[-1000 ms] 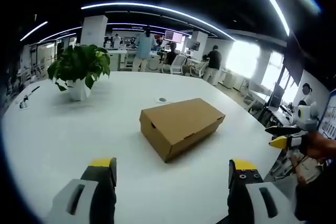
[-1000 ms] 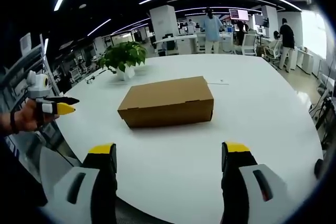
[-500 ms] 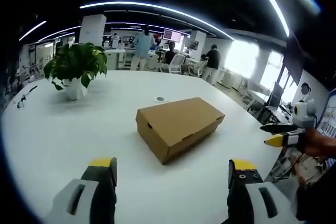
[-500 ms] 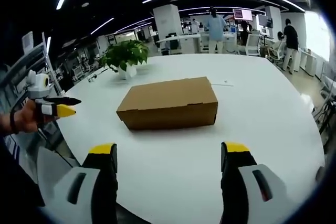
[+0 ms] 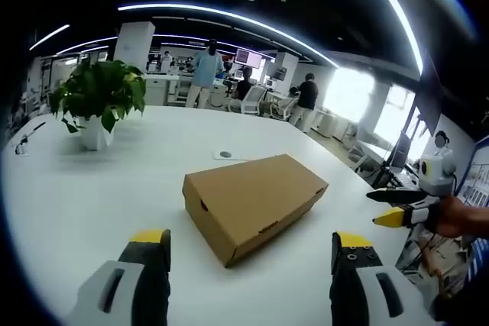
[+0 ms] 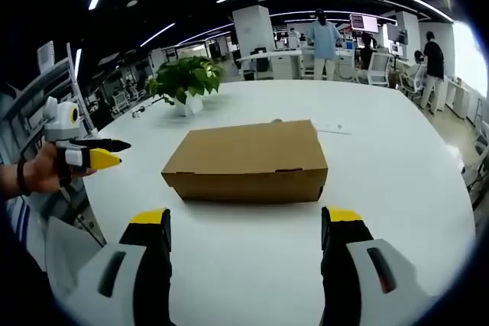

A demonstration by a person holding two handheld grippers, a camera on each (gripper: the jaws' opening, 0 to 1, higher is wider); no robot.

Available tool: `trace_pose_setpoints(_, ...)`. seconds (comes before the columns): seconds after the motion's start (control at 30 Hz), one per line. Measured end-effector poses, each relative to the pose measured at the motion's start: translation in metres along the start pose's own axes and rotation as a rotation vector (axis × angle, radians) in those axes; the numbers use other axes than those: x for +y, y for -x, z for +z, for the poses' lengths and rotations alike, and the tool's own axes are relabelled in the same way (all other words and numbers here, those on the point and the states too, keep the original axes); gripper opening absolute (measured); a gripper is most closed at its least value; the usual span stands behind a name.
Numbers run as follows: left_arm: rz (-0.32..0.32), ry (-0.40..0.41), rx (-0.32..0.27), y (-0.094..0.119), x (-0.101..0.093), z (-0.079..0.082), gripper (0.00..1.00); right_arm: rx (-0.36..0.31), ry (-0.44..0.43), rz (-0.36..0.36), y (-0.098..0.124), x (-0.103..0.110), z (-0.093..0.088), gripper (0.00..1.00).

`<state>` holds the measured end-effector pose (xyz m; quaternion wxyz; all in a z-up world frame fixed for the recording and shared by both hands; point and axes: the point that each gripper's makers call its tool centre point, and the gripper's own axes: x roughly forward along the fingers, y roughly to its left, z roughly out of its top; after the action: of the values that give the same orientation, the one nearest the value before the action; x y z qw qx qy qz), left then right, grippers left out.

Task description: Operate the shoe box by opening the lid, removing the specified soft item, and placing it in the target area until the item is outside and the box remains undamaged.

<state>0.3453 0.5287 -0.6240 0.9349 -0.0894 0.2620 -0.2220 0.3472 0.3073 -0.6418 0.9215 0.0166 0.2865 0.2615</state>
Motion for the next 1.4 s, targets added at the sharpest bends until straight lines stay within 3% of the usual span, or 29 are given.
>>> trace_pose_setpoints(0.43, -0.026, 0.027, 0.016, -0.039, 0.007, -0.002, 0.87, 0.015, -0.008, -0.002, -0.044, -0.035, 0.012, 0.76)
trace_pose_setpoints(0.9, -0.01, 0.058, 0.054, -0.079, 0.024, -0.007, 0.86, 0.028, -0.036, -0.032, -0.086, -0.07, 0.024, 0.74)
trace_pose_setpoints(1.4, 0.025, 0.147, 0.083, -0.111, 0.033, -0.021, 0.8, 0.071, -0.065, -0.039, -0.118, -0.089, 0.016, 0.73)
